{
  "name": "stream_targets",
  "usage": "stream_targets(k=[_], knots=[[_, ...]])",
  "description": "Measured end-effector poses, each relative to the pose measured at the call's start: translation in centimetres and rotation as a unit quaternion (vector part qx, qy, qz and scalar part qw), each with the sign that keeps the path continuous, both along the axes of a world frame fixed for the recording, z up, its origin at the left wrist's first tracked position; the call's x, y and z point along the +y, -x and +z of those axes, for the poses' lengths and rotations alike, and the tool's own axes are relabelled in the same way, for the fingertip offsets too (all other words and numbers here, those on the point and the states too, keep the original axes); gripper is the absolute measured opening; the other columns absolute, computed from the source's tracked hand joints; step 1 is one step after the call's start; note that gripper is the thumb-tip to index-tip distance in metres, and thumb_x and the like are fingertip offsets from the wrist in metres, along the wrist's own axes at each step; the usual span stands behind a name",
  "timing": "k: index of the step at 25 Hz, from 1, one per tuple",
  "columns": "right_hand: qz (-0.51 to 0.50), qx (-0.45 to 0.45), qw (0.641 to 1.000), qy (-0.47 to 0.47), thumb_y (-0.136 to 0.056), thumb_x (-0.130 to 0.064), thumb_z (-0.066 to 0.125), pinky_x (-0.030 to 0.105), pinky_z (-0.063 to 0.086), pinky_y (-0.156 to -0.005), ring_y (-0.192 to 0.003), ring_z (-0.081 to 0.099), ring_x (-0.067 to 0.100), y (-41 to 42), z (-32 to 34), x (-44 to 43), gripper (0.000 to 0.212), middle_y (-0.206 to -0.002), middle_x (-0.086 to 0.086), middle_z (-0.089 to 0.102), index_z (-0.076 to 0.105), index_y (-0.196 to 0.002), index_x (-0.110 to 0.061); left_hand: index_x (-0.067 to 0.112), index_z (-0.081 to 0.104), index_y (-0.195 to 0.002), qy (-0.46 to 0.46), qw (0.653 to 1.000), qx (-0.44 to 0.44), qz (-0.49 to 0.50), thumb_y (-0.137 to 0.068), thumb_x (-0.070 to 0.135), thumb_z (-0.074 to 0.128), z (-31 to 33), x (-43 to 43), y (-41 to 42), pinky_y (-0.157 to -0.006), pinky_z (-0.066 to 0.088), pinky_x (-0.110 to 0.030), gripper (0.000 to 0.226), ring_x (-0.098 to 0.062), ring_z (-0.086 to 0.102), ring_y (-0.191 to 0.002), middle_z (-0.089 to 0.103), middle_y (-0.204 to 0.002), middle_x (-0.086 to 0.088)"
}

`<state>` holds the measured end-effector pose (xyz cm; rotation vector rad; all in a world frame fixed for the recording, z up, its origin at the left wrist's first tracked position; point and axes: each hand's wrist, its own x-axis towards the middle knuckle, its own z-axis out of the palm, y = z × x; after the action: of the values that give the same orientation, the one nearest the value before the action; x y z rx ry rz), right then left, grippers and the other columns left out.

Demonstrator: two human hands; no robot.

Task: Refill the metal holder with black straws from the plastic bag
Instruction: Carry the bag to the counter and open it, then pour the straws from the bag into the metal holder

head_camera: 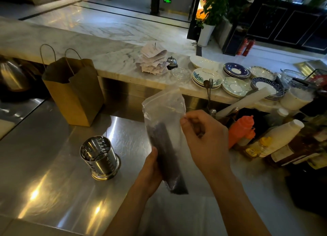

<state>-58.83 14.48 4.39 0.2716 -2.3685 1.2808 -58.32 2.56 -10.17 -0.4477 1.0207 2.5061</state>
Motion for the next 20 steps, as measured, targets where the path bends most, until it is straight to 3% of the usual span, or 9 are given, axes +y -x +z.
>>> stream_targets(k=[2, 3, 5, 7, 11, 15, 20], knots=[[0.014, -0.034, 0.999, 0.011, -0.091, -0.024, 0.062, 0.02, 0.053, -0.069, -0.079, 0.064, 0.003, 0.1, 0.0, 0.3, 0.006, -0.081, -0.014, 0.066, 0.067, -0.095, -0.025, 0.011, 0.057, -0.122, -0.003, 0.999, 0.048, -0.017, -0.038, 0.053, 0.093, -0.1, -0.5, -0.2, -0.074, 0.06, -0.036, 0.1, -0.026, 0.072, -0.098, 0.074, -0.106, -0.012], [0.022, -0.049, 0.998, 0.014, -0.091, -0.027, 0.061, 0.023, 0.054, -0.071, -0.079, 0.064, 0.005, 0.1, 0.0, 0.5, 0.008, -0.083, -0.013, 0.067, 0.067, -0.096, -0.025, 0.013, 0.06, -0.117, -0.008, 0.998, 0.058, -0.016, -0.04, 0.043, 0.095, -0.2, -0.7, -0.4, -0.07, 0.06, -0.035, 0.09, -0.025, 0.073, -0.092, 0.076, -0.1, -0.011], [0.044, -0.077, 0.996, 0.025, -0.089, -0.037, 0.06, 0.024, 0.056, -0.071, -0.081, 0.065, 0.007, 0.0, 0.0, 1.0, 0.018, -0.086, -0.014, 0.067, 0.068, -0.101, -0.025, 0.015, 0.061, -0.112, -0.015, 0.998, 0.056, -0.001, -0.061, 0.026, 0.083, -0.3, -0.7, -0.5, -0.066, 0.06, -0.035, 0.057, -0.023, 0.074, -0.084, 0.077, -0.091, -0.009], [0.067, -0.111, 0.991, 0.034, -0.083, -0.049, 0.056, 0.024, 0.057, -0.069, -0.081, 0.066, 0.006, -0.1, 0.0, 1.7, 0.031, -0.088, -0.016, 0.067, 0.066, -0.104, -0.028, 0.015, 0.062, -0.11, -0.022, 0.998, 0.047, 0.018, -0.069, 0.017, 0.079, -0.1, -0.5, -0.5, -0.066, 0.06, -0.035, 0.044, -0.022, 0.074, -0.081, 0.077, -0.089, -0.009], [0.068, -0.171, 0.983, 0.025, -0.078, -0.052, 0.055, 0.017, 0.055, -0.067, -0.079, 0.067, 0.003, -0.4, -1.4, 4.2, 0.033, -0.09, -0.011, 0.068, 0.063, -0.102, -0.032, 0.012, 0.067, -0.107, -0.077, 0.993, 0.028, 0.086, -0.032, 0.03, 0.099, -0.9, -1.2, 0.2, -0.076, 0.056, -0.041, 0.084, -0.024, 0.073, -0.085, 0.073, -0.095, -0.012], [0.042, -0.218, 0.974, 0.042, -0.074, -0.055, 0.058, 0.021, 0.055, -0.069, -0.085, 0.068, 0.003, -1.2, -3.5, 6.1, 0.04, -0.092, -0.008, 0.07, 0.065, -0.104, -0.03, 0.014, 0.061, -0.12, -0.101, 0.984, 0.015, 0.143, -0.035, 0.032, 0.099, -1.3, -2.3, 0.4, -0.085, 0.051, -0.044, 0.096, -0.023, 0.071, -0.095, 0.072, -0.105, -0.009], [0.098, -0.318, 0.918, 0.217, -0.069, -0.043, 0.068, 0.032, 0.056, -0.083, -0.098, 0.069, 0.01, -2.1, -6.2, 5.0, 0.047, -0.104, -0.007, 0.071, 0.061, -0.112, -0.026, 0.019, 0.067, -0.116, -0.172, 0.966, 0.035, 0.188, -0.042, 0.032, 0.097, -0.3, -3.3, 0.2, -0.096, 0.046, -0.046, 0.08, -0.022, 0.07, -0.106, 0.071, -0.117, -0.007]])
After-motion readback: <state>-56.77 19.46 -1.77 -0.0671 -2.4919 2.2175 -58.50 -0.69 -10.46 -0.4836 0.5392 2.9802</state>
